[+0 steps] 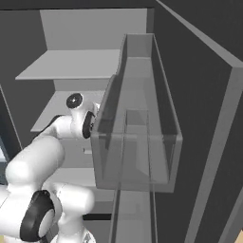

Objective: Place one lemon and one chicken drumstick in each tupperware on the nearby counter, to pack two identical lunches.

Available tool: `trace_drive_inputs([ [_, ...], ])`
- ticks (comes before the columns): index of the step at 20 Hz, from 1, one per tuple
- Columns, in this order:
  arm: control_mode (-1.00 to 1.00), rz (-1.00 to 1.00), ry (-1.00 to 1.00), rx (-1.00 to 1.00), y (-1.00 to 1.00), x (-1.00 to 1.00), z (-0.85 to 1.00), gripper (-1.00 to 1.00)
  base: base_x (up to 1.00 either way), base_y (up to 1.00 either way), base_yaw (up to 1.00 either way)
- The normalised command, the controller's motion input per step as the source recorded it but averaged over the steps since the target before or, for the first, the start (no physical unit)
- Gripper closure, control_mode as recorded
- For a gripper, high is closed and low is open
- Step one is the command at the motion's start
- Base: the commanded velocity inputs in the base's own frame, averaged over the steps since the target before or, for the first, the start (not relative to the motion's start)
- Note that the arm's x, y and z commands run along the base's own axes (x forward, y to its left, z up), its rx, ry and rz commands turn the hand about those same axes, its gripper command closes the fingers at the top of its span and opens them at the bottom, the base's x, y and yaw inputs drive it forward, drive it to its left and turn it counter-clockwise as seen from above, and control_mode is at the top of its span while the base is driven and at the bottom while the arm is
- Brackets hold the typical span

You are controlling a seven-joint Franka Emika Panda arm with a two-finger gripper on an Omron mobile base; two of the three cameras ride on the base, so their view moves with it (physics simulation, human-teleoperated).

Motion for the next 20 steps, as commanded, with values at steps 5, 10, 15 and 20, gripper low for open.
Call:
trace_drive_inputs([
  [5,-1.00,0.26,0.09,0.04,0.76,-1.00,0.22,1.00,0.00,0.00,0.00],
  [10,-1.00,0.32,0.02,0.00,0.37,-1.00,0.39,1.00,0.00,0.00,0.00],
  [15,-1.00,0.11,-0.01,0.00,0.02,-1.00,0.24,1.00,0.00,0.00,0.00],
  [20,-1.00,0.00,0.00,0.00,0.01,-1.00,0.28,1.00,0.00,0.00,0.00],
])
